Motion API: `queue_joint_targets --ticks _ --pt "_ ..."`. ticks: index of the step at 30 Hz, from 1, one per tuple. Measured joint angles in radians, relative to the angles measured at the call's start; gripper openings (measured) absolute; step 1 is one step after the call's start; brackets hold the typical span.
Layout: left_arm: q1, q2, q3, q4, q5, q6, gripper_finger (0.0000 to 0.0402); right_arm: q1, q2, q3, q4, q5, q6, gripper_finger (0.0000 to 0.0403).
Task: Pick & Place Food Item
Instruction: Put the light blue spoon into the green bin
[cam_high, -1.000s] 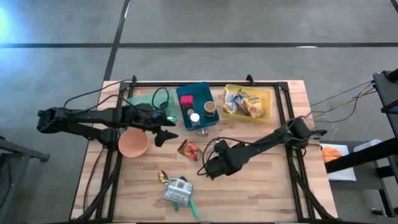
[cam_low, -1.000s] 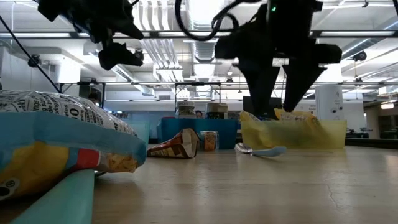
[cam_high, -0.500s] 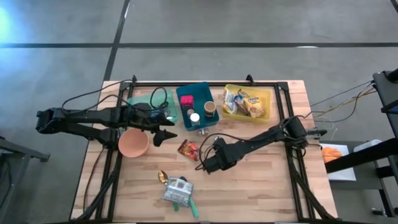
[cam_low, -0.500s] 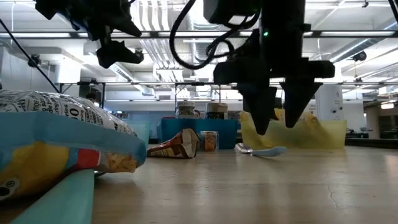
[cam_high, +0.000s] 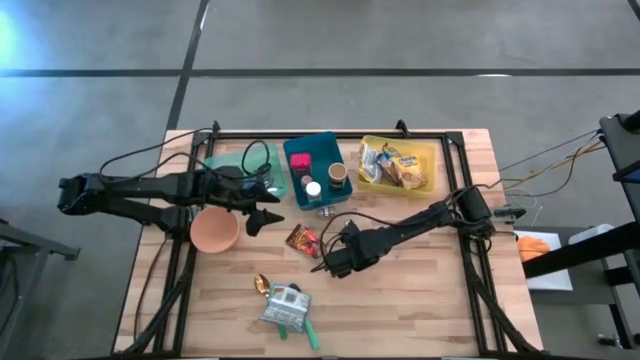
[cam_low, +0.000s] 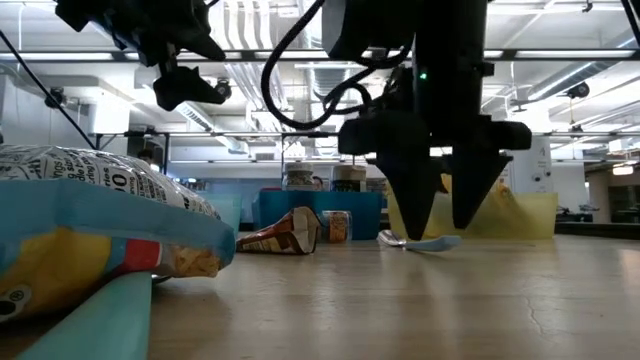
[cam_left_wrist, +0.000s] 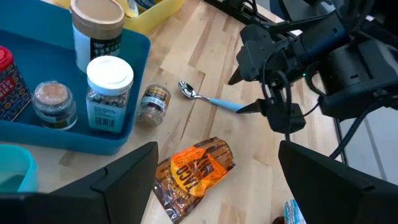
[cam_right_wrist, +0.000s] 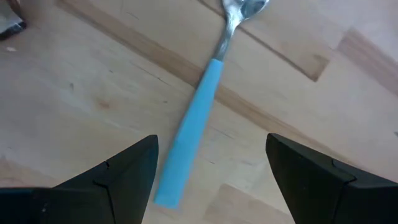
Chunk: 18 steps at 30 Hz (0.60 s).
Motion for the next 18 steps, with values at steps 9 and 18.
queue_joint_targets --ticks 9,18 --pt "0.0 0.0 0.0 -0.001 0.0 0.0 0.0339 -0.011 -0.003 -0.075 0.116 -0.04 -0.013 0.0295" --pt "0.0 0.001 0.0 -0.005 0.0 0.0 0.0339 -0.015 -0.003 -0.077 0.147 -0.044 -0.017 0.0184"
